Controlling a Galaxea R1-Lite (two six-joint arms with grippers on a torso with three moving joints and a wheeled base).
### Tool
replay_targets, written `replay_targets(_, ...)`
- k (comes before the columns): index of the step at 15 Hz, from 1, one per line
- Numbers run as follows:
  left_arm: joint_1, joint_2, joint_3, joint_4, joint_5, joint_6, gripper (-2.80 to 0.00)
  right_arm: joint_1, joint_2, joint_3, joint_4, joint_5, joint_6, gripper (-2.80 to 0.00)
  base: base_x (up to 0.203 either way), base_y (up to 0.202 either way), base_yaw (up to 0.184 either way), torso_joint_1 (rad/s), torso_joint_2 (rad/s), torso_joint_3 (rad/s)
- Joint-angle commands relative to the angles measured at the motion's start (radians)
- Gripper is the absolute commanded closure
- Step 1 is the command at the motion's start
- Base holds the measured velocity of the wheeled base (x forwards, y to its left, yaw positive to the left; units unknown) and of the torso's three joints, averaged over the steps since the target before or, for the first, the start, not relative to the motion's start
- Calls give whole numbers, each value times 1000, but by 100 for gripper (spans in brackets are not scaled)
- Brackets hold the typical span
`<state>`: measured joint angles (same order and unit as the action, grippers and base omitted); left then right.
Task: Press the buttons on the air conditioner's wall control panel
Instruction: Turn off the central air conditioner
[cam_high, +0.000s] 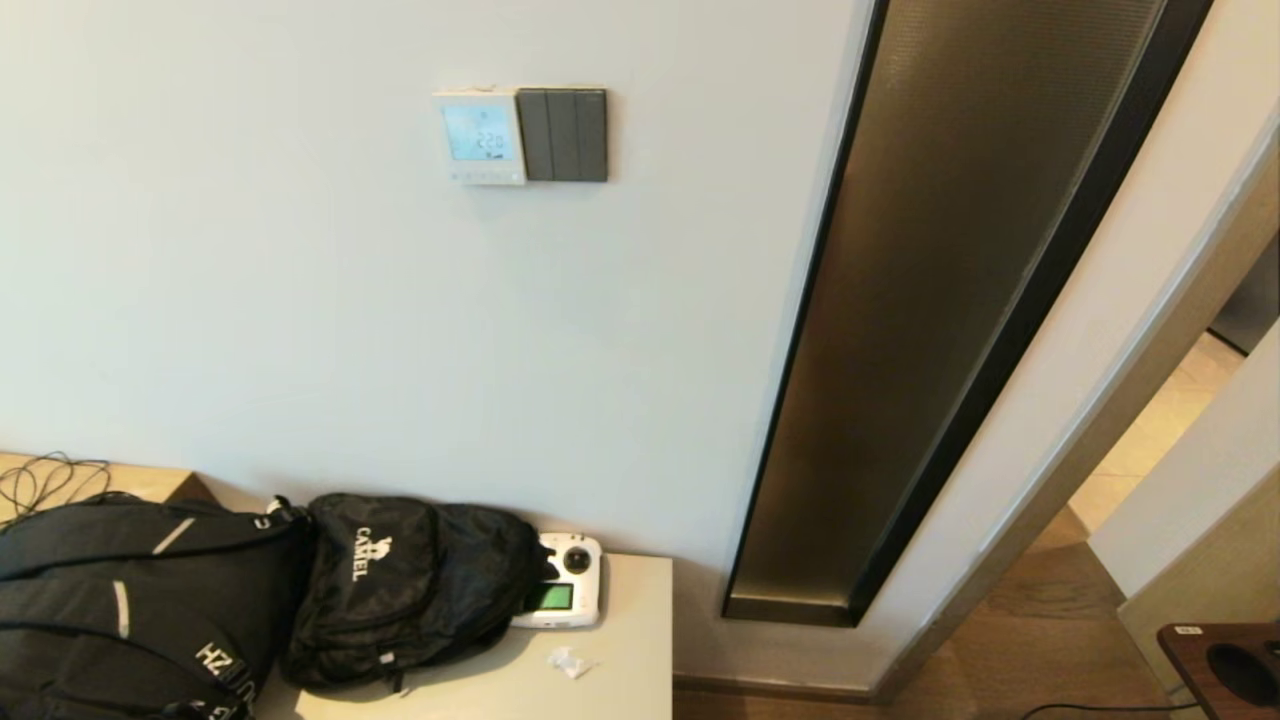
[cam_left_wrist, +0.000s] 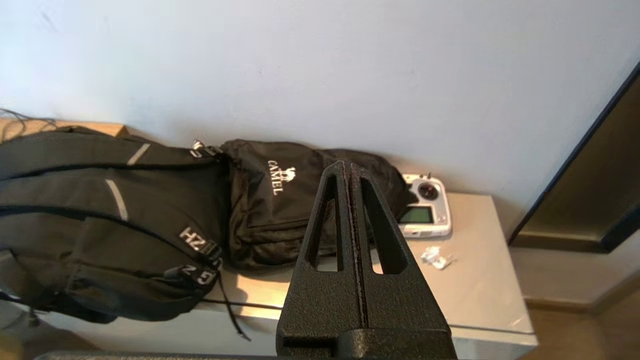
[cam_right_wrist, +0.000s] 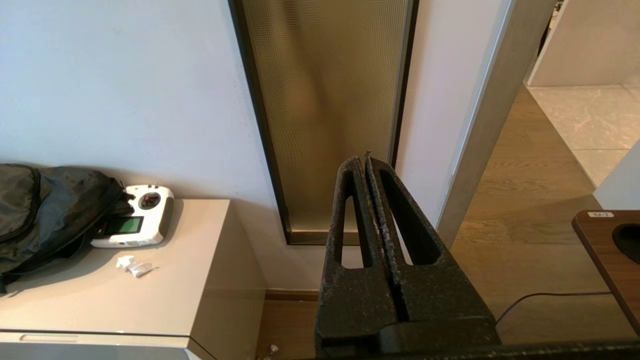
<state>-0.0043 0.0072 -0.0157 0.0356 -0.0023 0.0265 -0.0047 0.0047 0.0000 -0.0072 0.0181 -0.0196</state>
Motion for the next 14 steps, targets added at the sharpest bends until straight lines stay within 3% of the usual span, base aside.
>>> replay_targets(1, 0, -7, 4, -9, 1, -19, 0, 0, 1, 2, 0, 0, 0, 0, 0, 0, 0, 0, 0, 0)
replay_targets(14, 1, -7, 13, -46, 7, -42, 0, 0, 1, 2, 0, -1, 0, 0, 0, 0, 0, 0, 0, 0)
